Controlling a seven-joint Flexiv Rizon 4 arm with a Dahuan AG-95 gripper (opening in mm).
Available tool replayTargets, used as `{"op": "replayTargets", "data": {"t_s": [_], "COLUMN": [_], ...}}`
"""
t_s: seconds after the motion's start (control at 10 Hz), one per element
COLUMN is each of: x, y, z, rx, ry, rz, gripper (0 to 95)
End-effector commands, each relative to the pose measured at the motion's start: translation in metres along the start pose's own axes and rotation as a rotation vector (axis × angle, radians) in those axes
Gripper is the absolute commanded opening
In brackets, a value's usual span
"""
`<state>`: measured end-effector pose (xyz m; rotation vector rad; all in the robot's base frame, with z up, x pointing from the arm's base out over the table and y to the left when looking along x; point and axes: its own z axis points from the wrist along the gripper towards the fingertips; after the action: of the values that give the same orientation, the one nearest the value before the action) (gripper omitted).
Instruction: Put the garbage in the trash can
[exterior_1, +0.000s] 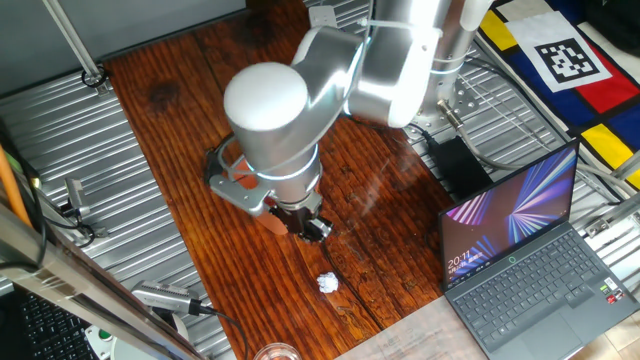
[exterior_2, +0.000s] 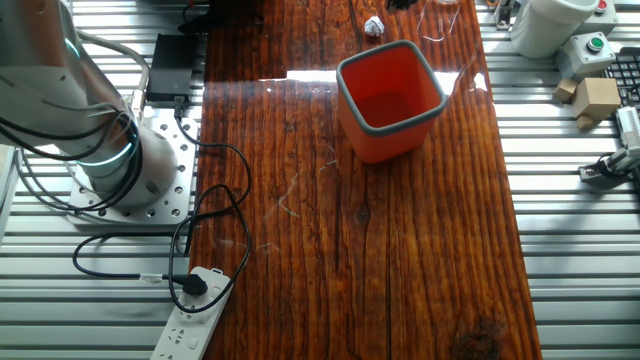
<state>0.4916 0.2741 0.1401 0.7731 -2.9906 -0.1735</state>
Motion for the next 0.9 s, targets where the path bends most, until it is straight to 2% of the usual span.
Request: {"op": "replayTargets", "data": {"t_s": [0.1,0.4,0.7,0.8,0.9], "x": [-0.009,-0.014,-0.017,-0.018,-0.019], "y": [0.011,0.027,0.034,0.035,0.037], "z": [0.016,0.033,0.053,0.059,0.064], "rx": [0.008,0.019,0.023,0.023,0.024], "ry": [0.0,-0.003,-0.012,-0.015,-0.017], "rz": [0.02,0.042,0.053,0.057,0.059], "gripper": [38.0,38.0,38.0,57.0,57.0]}}
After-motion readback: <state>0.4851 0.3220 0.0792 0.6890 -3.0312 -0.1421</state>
